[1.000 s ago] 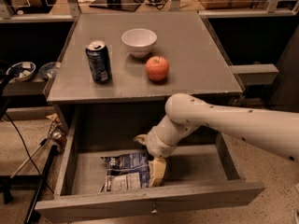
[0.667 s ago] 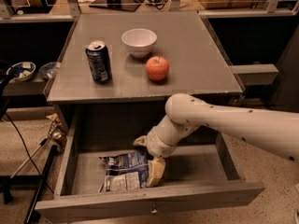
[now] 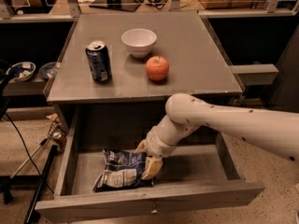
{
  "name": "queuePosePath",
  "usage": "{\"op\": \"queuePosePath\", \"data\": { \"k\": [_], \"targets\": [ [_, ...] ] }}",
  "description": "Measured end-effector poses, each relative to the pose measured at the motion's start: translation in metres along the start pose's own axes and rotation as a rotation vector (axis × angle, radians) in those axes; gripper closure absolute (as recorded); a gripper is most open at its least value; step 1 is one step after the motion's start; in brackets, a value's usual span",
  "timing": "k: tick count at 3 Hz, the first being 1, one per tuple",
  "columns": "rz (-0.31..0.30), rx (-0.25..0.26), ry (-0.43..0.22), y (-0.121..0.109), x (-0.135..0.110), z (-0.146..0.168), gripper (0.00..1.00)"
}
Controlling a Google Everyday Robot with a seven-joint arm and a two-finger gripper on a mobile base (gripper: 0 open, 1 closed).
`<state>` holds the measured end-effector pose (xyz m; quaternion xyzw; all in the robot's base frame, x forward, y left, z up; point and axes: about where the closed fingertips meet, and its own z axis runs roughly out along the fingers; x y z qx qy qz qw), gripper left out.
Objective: Pick blue chip bag from top drawer and place on counter
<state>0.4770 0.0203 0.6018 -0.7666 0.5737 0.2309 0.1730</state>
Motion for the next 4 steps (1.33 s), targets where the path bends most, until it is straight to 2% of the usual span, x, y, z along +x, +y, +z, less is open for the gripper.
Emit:
{"op": "queuePosePath", "data": {
  "k": [1,2,3,4],
  "targets": [
    [0.000,0.000,0.000,0.000,0.000,0.000,0.92],
    [0.000,0.000,0.000,0.000,0.000,0.000,1.00],
    [0.000,0.000,0.000,0.000,0.000,0.000,1.00],
    [0.023,0.037,0.019,0.002,-0.001,-0.014,1.00]
  ]
}}
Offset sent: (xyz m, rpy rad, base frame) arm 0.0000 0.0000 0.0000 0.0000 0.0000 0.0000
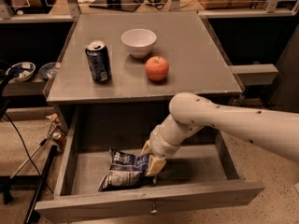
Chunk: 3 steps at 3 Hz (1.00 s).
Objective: Pick blue chip bag from top drawer and place on counter
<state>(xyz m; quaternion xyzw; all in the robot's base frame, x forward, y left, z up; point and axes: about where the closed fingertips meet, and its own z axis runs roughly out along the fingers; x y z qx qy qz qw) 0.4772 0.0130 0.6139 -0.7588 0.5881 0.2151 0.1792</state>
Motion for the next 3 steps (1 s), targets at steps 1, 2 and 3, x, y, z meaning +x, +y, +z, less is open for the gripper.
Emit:
{"op": "queuePosePath", "data": {
  "k": [1,2,3],
  "targets": [
    [0.026,0.041,0.048,-0.001,-0.002,-0.031,1.00],
    [0.050,0.067,0.109,-0.003,-0.001,-0.064,1.00],
    [0.090,0.088,0.160,0.003,0.005,-0.096,1.00]
  ]
}}
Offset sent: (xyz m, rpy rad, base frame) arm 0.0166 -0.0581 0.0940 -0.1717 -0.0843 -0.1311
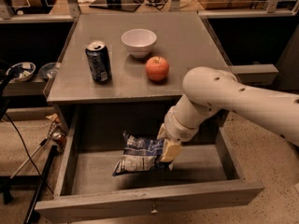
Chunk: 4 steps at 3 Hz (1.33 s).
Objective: Pick blue chip bag from top drawer and place on counter
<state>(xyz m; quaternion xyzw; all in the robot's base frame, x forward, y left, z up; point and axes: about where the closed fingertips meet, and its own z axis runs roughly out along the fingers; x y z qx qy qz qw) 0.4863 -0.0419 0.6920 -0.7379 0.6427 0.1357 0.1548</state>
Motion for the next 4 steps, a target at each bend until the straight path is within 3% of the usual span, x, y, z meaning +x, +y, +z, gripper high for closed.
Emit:
{"op": "queuePosePath", "data": {
  "k": [2,4],
  "targets": [
    [0.031,0.004,0.024,-0.001,0.009,-0.008,1.00],
    [0.155,0.102,0.147,0.007,0.065,-0.069,1.00]
  ]
}}
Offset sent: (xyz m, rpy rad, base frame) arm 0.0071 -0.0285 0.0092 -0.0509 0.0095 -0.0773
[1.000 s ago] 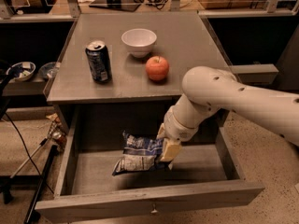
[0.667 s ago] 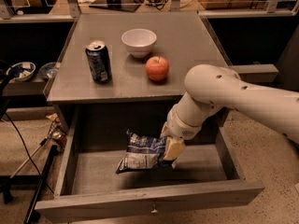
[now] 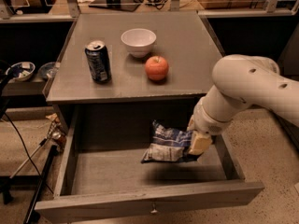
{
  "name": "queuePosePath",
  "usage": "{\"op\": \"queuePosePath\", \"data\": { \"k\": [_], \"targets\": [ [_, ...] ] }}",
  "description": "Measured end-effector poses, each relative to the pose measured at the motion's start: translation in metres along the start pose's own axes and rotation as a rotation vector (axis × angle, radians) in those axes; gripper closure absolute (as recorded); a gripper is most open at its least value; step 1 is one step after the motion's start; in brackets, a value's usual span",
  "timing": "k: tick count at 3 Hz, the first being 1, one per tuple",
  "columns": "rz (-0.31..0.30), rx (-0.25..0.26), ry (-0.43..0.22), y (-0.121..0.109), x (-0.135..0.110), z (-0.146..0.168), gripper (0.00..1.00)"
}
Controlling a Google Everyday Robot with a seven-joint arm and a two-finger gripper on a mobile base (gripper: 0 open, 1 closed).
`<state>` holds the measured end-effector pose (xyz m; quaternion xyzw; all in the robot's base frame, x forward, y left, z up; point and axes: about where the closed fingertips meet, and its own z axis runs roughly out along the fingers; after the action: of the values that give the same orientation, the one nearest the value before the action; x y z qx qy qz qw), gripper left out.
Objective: Pick blue chip bag from top drawer and place on counter
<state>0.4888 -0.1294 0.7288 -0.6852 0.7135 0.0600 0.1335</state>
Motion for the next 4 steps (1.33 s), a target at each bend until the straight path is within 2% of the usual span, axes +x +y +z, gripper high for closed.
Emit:
{"op": "queuePosePath", "data": {
  "k": [1,2,4],
  "targets": [
    [0.072,0.082,0.076,-0.003,0.036,-0.041,1.00],
    [0.083,0.077,0.072,-0.010,0.036,-0.045,1.00],
    [0.115,0.160,0.126,-0.022,0.070,-0.111,1.00]
  ]
}}
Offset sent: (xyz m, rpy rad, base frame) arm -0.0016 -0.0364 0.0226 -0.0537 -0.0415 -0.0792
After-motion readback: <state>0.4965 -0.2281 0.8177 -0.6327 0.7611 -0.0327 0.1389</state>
